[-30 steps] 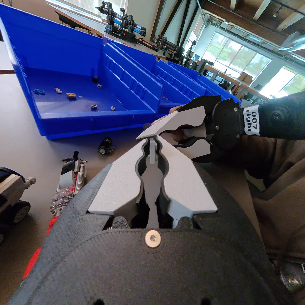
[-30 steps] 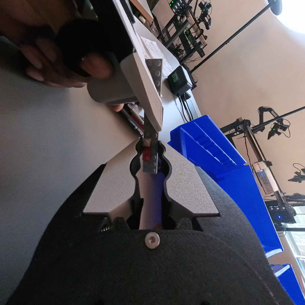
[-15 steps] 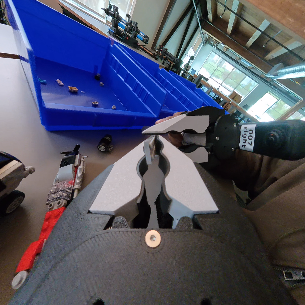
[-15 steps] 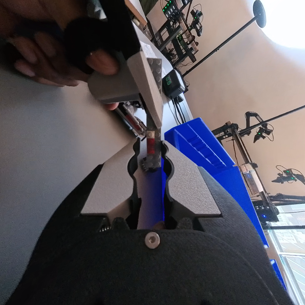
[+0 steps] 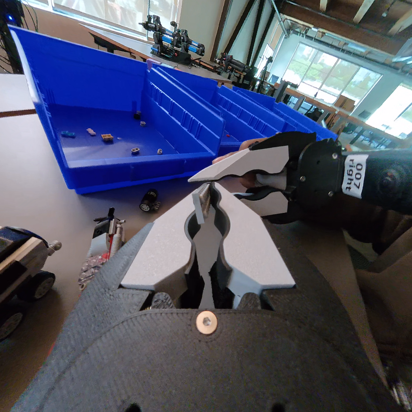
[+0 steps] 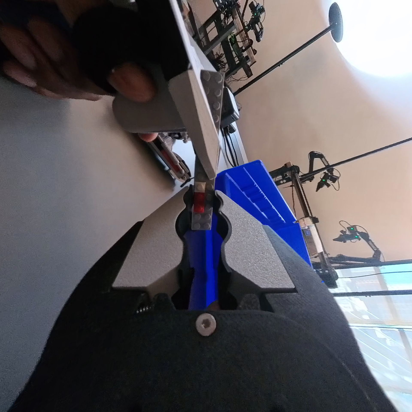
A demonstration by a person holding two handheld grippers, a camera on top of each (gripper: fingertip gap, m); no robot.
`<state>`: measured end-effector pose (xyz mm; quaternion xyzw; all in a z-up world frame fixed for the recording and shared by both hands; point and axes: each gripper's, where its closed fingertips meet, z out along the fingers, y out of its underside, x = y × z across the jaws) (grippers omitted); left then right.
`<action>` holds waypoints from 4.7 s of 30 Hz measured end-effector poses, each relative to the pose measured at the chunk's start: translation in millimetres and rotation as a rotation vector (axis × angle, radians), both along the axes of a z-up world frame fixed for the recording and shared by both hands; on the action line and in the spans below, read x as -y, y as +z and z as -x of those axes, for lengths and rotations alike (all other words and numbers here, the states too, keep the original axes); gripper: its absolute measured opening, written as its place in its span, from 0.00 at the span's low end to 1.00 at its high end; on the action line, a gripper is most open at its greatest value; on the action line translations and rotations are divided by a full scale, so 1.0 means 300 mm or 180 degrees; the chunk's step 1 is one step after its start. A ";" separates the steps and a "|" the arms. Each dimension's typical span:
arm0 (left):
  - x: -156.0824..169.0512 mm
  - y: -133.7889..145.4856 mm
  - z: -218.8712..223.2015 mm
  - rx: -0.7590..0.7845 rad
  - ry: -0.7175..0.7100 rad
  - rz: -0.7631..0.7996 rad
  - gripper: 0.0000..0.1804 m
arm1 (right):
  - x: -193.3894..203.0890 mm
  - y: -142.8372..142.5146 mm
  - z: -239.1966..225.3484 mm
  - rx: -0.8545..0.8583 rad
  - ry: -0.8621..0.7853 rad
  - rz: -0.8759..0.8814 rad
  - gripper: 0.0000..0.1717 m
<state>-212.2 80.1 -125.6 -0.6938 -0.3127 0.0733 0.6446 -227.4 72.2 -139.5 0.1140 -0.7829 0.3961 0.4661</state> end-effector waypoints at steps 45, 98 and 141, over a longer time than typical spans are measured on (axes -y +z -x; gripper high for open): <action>-0.018 0.022 -0.024 -0.0508 -0.0167 0.0228 0.04 | 0.031 0.020 -0.026 0.0264 0.0155 0.0135 0.10; -0.026 -0.037 -0.015 0.0525 -0.0307 -0.0150 0.04 | 0.010 -0.047 -0.044 0.0895 0.0392 0.0233 0.10; -0.038 -0.058 -0.058 -0.0409 -0.0496 0.0733 0.06 | 0.000 -0.064 -0.112 0.1579 0.0854 0.0222 0.10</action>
